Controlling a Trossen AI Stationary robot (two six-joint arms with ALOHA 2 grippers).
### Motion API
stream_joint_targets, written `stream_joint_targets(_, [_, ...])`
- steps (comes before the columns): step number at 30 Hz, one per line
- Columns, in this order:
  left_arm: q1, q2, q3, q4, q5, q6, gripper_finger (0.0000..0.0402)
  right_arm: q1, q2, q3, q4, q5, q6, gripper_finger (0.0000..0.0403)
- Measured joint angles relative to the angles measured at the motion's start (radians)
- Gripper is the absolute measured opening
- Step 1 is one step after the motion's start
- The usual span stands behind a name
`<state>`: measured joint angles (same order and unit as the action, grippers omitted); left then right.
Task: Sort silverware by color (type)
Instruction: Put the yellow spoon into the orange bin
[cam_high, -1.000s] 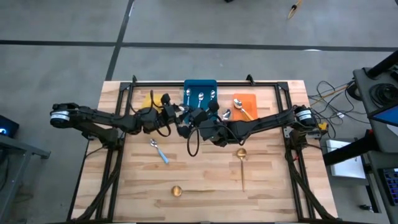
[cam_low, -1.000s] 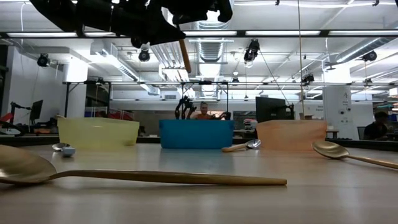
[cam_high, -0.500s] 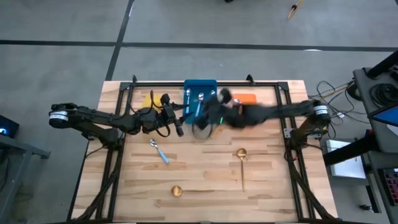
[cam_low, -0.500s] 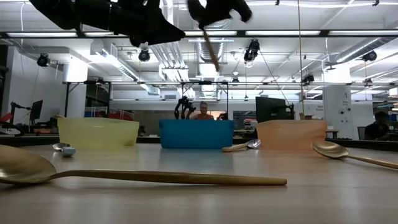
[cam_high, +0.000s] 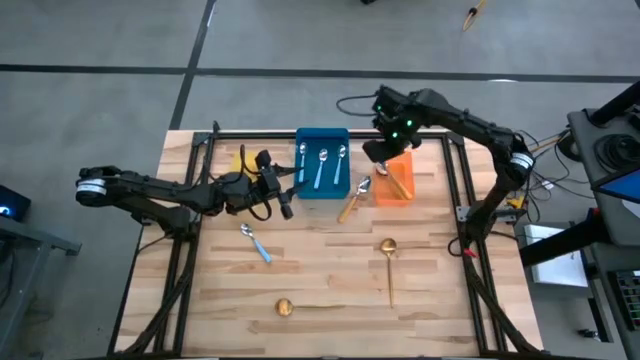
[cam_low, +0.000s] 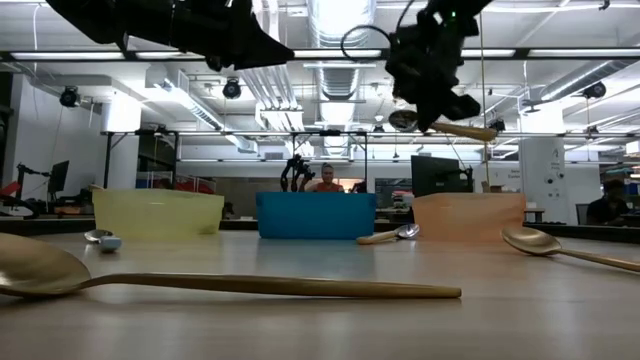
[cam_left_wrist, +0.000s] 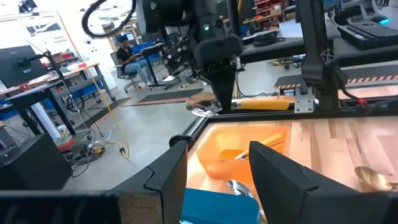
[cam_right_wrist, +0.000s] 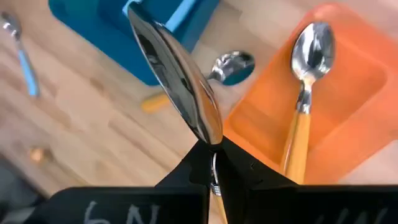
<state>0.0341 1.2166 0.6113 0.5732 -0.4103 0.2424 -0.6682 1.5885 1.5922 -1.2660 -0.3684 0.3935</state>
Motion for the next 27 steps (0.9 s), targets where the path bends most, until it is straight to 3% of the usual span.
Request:
stream_joint_targets(3, [0.001,-0.001,0.000,-0.001,0.019,0.000,0.0154,-0.028,-0.003,0.000,0.044,-0.022,-0.071,0.0008])
stream_joint_targets(5, [0.002,-0.001,0.000,-0.005,0.097,0.002,0.0154,0.004,-0.019,-0.008,0.110,-0.017,-0.130,0.0008])
stream_joint_targets(9, [0.018,-0.002,-0.004,0.012,0.341,-0.004,0.0154,0.159,-0.060,-0.060,0.311,-0.032,-0.186,0.0008])
stream_joint_targets(12, [0.047,0.002,-0.016,0.049,0.438,-0.045,0.0154,0.290,-0.085,-0.107,0.429,-0.023,-0.193,0.0008])
stream_joint_targets(17, [0.096,0.046,-0.042,0.177,0.588,-0.145,0.0156,0.501,-0.095,-0.167,0.572,0.095,-0.160,0.0008])
stream_joint_targets(20, [0.113,0.087,-0.049,0.266,0.613,-0.216,0.0164,0.593,-0.093,-0.190,0.644,0.185,-0.149,0.0008])
stream_joint_targets(23, [0.115,0.137,-0.049,0.315,0.665,-0.225,0.0177,0.648,-0.093,-0.195,0.683,0.274,-0.121,0.0008])
stream_joint_targets(27, [0.113,0.202,-0.046,0.410,0.835,-0.218,0.0188,0.672,-0.093,-0.194,0.691,0.319,-0.114,0.0008])
